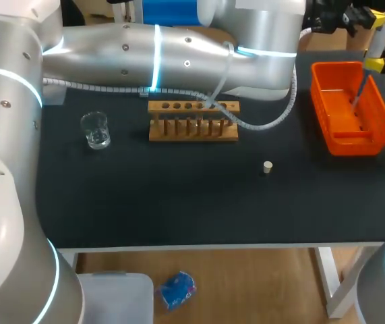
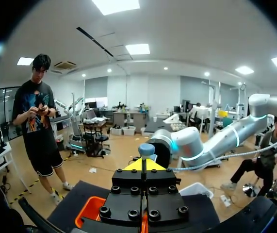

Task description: Invert the test tube, pick up the pipette, mount the tip to pipette, aspirate from beaker and dispense into the tube, eject the tip, return the pipette, and cap with the stopper.

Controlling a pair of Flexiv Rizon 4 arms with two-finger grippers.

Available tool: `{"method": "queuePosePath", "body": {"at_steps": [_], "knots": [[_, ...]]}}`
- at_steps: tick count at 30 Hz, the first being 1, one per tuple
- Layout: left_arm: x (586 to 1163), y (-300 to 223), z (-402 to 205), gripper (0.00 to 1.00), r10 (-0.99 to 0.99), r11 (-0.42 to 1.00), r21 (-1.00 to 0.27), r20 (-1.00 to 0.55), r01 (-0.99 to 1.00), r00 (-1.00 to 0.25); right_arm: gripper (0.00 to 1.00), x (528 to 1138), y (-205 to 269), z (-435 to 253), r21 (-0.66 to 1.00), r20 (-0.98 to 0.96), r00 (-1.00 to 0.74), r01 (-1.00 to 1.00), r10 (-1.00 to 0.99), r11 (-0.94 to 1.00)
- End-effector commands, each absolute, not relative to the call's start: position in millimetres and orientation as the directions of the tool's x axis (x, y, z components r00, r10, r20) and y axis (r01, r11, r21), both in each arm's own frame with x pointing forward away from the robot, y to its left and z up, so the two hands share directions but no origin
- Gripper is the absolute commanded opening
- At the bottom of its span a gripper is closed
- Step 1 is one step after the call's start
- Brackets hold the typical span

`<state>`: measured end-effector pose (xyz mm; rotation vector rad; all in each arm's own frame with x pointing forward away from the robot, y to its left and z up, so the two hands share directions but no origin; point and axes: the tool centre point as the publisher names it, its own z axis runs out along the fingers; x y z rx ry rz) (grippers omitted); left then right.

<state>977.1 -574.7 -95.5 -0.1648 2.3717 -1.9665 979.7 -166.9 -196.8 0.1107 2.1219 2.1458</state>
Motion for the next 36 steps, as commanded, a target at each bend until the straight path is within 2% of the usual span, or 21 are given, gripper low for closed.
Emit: {"method": "queuePosePath", "body": {"at_steps": [1, 26, 36], "knots": [[977.7, -578.5, -108.8, 0.00, -0.128, -0.232, -0.973, 0.027, 0.003, -0.991, 0.00, 980.6, -166.4, -190.3, 0.999, -0.035, -0.990, -0.037, 0.134, -0.009], [972.2, -579.5, -115.4, 0.00, -0.136, -0.229, -0.973, 0.031, 0.001, -0.990, 0.00, 980.6, -166.4, -190.3, 0.999, -0.035, -0.990, -0.037, 0.134, -0.009], [973.1, -574.9, -91.6, 0.00, -0.132, -0.243, -0.969, -0.018, 0.050, -0.991, 0.00, 980.6, -166.4, -190.3, 0.999, -0.035, -0.990, -0.037, 0.134, -0.009]]}}
